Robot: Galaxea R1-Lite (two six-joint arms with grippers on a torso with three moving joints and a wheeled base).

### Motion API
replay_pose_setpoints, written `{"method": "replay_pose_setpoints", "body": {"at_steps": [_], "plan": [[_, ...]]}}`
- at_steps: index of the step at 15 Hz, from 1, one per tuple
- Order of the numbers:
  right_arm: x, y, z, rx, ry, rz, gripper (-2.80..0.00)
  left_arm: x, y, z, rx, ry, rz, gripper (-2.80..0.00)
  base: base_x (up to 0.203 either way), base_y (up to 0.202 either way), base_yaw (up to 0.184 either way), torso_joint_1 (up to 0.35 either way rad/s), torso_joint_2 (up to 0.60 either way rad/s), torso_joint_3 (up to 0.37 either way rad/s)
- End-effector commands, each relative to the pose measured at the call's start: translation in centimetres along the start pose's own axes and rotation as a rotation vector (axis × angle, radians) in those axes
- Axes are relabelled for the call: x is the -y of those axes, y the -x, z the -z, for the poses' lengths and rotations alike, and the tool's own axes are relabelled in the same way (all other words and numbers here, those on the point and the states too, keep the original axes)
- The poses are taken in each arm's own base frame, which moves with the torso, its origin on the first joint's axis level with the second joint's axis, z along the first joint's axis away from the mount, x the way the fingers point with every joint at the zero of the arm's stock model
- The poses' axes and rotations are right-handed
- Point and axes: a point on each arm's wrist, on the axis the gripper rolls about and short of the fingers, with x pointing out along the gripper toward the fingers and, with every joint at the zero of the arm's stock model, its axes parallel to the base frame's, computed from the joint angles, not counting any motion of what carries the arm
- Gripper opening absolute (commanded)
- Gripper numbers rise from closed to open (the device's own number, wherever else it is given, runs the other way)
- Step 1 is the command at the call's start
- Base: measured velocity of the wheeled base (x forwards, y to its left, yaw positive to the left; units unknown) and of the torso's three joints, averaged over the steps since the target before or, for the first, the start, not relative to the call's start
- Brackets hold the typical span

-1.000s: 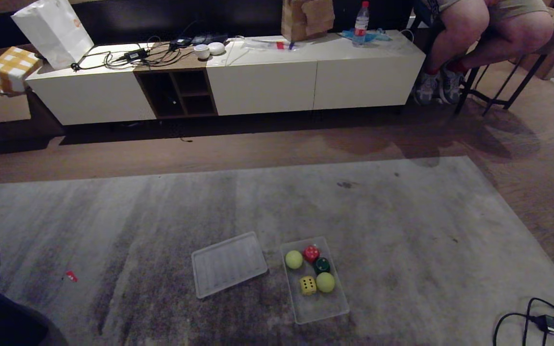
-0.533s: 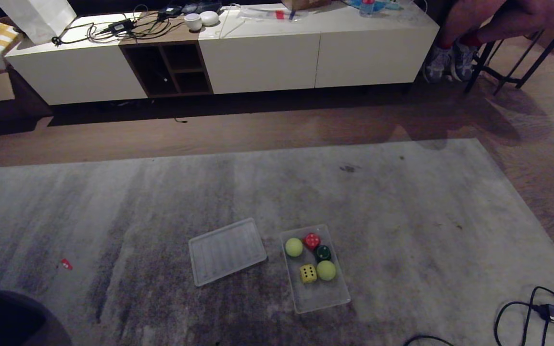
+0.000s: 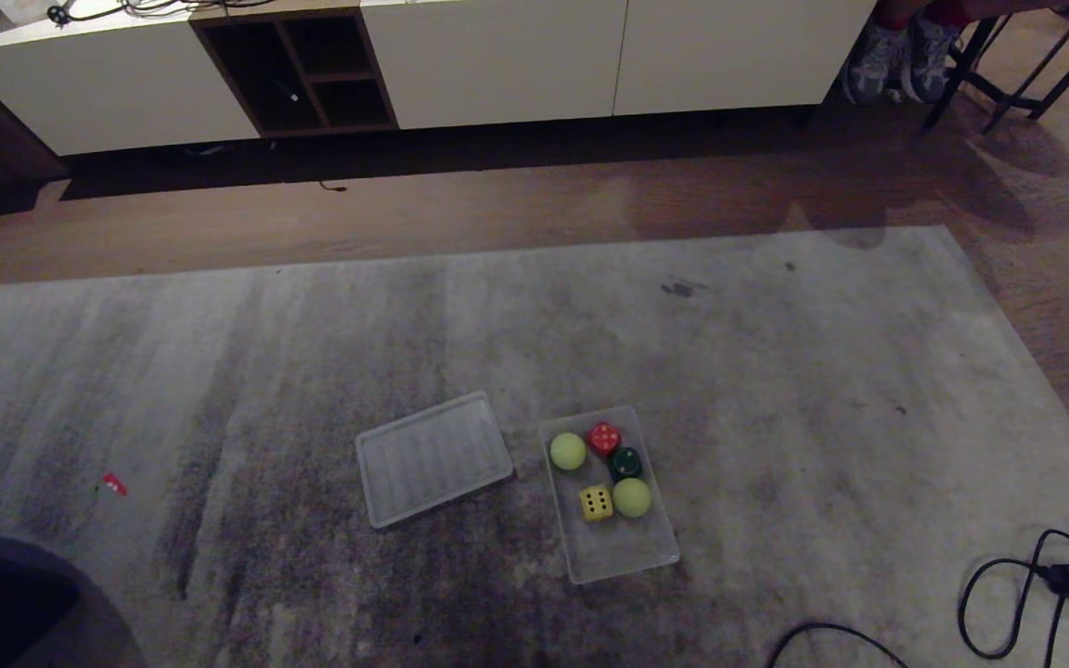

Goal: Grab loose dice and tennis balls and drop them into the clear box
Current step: Put the toys in the box

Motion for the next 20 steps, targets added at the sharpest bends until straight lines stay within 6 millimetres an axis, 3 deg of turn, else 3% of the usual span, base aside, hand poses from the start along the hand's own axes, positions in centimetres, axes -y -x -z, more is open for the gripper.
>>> {"method": "replay_pose_setpoints", "body": {"at_steps": [1, 7, 14, 20], "plan": [[0.00, 0.00, 0.01, 0.000, 0.000, -0.001, -2.80, 0.00, -0.01, -0.01, -0.001, -0.001, -0.001, -2.80, 0.000, 0.000, 0.000, 0.002, 0.00, -0.198], [0.00, 0.00, 0.02, -0.002, 0.000, -0.001, -2.80, 0.00, -0.01, -0.01, -0.001, -0.001, -0.001, -2.80, 0.000, 0.000, 0.000, 0.002, 0.00, -0.110], [0.00, 0.00, 0.01, 0.000, 0.000, -0.001, -2.80, 0.00, -0.01, -0.02, 0.000, -0.004, -0.001, -2.80, -0.154, 0.137, 0.001, 0.004, 0.00, -0.002], [0.00, 0.00, 0.01, 0.000, 0.000, 0.000, -2.80, 0.00, -0.01, -0.02, 0.000, -0.001, -0.001, -2.80, -0.004, 0.007, 0.002, 0.001, 0.00, -0.023]]}}
